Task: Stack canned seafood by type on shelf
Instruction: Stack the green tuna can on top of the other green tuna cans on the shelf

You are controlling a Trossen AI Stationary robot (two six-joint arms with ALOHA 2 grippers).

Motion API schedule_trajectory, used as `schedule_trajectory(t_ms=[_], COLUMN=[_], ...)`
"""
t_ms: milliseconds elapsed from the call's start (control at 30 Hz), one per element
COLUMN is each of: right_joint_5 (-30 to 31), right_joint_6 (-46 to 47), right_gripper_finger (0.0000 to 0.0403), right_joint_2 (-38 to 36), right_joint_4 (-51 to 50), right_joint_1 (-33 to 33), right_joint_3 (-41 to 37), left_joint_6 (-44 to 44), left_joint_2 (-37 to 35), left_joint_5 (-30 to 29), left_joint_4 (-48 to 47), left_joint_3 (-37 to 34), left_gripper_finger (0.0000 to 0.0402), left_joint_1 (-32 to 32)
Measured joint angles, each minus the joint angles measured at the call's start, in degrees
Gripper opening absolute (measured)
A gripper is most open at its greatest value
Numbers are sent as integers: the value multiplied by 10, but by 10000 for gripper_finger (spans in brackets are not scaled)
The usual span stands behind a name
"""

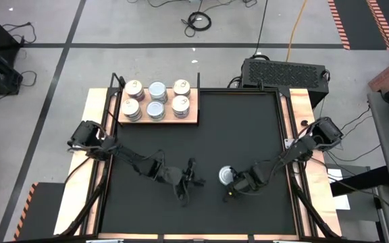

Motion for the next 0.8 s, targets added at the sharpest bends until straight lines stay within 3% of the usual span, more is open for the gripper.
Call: schedule_trajectory(t_ms=[200, 333, 600, 800], right_joint_5=[41, 65, 64, 64], right_joint_6=[-86, -140, -193, -193], right_gripper_finger=[0, 0, 0, 0], right_joint_2=[0, 0, 0, 0], right_joint_4=[46, 91, 130, 140], right_joint_1=[-53, -80, -106, -106], right_joint_3=[0, 0, 0, 0], left_joint_6=[5, 5, 91, 93], left_joint_2=[0, 0, 0, 0], left_joint_5=[64, 94, 86, 73], left_joint_4=[-1, -8, -58, -78], left_joint_3=[0, 0, 0, 0], left_gripper_finger=[78, 102, 199, 217], left_joint_1=[59, 87, 86, 100])
